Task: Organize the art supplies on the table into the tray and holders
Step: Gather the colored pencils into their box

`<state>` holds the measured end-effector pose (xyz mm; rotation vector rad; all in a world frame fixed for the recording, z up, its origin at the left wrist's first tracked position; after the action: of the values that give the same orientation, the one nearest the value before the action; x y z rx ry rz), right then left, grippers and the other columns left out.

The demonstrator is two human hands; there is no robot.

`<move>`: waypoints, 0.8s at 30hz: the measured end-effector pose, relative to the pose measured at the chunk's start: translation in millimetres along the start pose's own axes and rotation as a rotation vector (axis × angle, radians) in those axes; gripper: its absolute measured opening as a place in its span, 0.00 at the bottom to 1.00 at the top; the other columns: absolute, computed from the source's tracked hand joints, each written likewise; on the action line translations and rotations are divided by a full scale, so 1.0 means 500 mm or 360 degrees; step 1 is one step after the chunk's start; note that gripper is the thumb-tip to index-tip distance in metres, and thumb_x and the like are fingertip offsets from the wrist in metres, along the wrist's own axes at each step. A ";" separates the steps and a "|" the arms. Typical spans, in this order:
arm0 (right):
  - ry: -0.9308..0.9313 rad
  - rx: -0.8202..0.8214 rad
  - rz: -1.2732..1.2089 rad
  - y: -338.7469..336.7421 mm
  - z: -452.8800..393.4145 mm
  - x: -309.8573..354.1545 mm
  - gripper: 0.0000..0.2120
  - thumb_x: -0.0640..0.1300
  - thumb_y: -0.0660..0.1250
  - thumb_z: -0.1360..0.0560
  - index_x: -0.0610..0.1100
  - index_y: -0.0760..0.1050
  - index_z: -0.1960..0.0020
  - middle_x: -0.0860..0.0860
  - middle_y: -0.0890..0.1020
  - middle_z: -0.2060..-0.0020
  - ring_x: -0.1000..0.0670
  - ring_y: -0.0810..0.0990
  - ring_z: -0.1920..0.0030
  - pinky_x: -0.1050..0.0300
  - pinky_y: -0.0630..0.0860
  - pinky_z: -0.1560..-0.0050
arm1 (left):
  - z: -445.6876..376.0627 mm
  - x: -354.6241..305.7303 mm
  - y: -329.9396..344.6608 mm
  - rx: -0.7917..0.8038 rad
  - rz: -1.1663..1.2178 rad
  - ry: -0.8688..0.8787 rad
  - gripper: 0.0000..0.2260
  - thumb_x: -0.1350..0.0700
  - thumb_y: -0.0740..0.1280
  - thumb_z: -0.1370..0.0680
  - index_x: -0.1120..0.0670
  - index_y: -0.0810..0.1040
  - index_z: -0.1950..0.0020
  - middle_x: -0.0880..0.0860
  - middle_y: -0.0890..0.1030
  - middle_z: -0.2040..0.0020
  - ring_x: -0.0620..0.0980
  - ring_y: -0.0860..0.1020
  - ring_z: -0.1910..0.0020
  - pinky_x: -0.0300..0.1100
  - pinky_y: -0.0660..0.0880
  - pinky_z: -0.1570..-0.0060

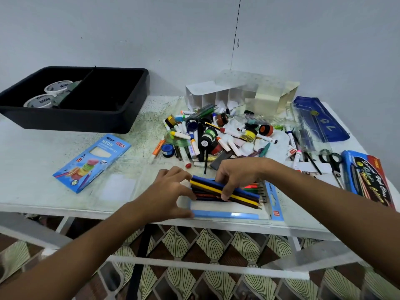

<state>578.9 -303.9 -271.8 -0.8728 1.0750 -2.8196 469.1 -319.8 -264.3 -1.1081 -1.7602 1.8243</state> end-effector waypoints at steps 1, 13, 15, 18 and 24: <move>0.0003 -0.0022 0.0078 0.004 -0.003 0.002 0.09 0.44 0.73 0.27 0.40 0.82 0.51 0.44 0.82 0.60 0.48 0.77 0.61 0.49 0.76 0.55 | 0.005 0.001 -0.002 -0.0078 -0.0005 0.0024 0.23 0.31 0.62 0.33 0.44 0.84 0.50 0.50 0.77 0.41 0.46 0.66 0.39 0.52 0.67 0.44; 0.0121 -0.0258 0.0413 0.052 0.008 0.007 0.09 0.44 0.72 0.26 0.38 0.79 0.53 0.46 0.79 0.62 0.47 0.75 0.62 0.55 0.71 0.62 | 0.041 0.045 0.004 -0.0323 0.0167 -0.0018 0.23 0.32 0.66 0.32 0.46 0.85 0.49 0.45 0.80 0.39 0.46 0.70 0.40 0.52 0.69 0.48; 0.0130 -0.0313 0.0457 0.050 0.009 0.008 0.07 0.44 0.72 0.27 0.41 0.77 0.54 0.50 0.75 0.64 0.47 0.75 0.62 0.56 0.71 0.63 | 0.042 0.046 0.006 -0.0325 0.0173 -0.0025 0.24 0.32 0.65 0.32 0.46 0.85 0.49 0.45 0.80 0.39 0.46 0.70 0.40 0.51 0.69 0.48; 0.0140 -0.0381 0.0479 0.047 0.013 0.012 0.08 0.44 0.72 0.27 0.45 0.77 0.48 0.55 0.71 0.65 0.49 0.74 0.62 0.58 0.68 0.64 | 0.041 0.046 0.006 -0.0325 0.0183 -0.0024 0.24 0.32 0.64 0.32 0.47 0.85 0.48 0.45 0.80 0.39 0.45 0.69 0.40 0.49 0.67 0.48; 0.0152 -0.0377 0.0449 0.043 0.012 0.010 0.09 0.44 0.73 0.28 0.41 0.80 0.51 0.50 0.76 0.63 0.46 0.78 0.60 0.53 0.74 0.59 | 0.041 0.045 0.008 -0.0314 0.0187 -0.0016 0.25 0.32 0.64 0.32 0.47 0.85 0.47 0.45 0.80 0.39 0.46 0.70 0.40 0.49 0.67 0.48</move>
<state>573.8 -325.3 -279.0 -0.5460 1.4404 -2.5597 441.0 -317.4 -276.2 -1.3046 -1.9523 1.7534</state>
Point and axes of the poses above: each hand's wrist, its own z-axis away from the middle knuckle, its own y-axis out of the palm, x = y × z, the point moved 10 cm from there along -z, towards the middle knuckle
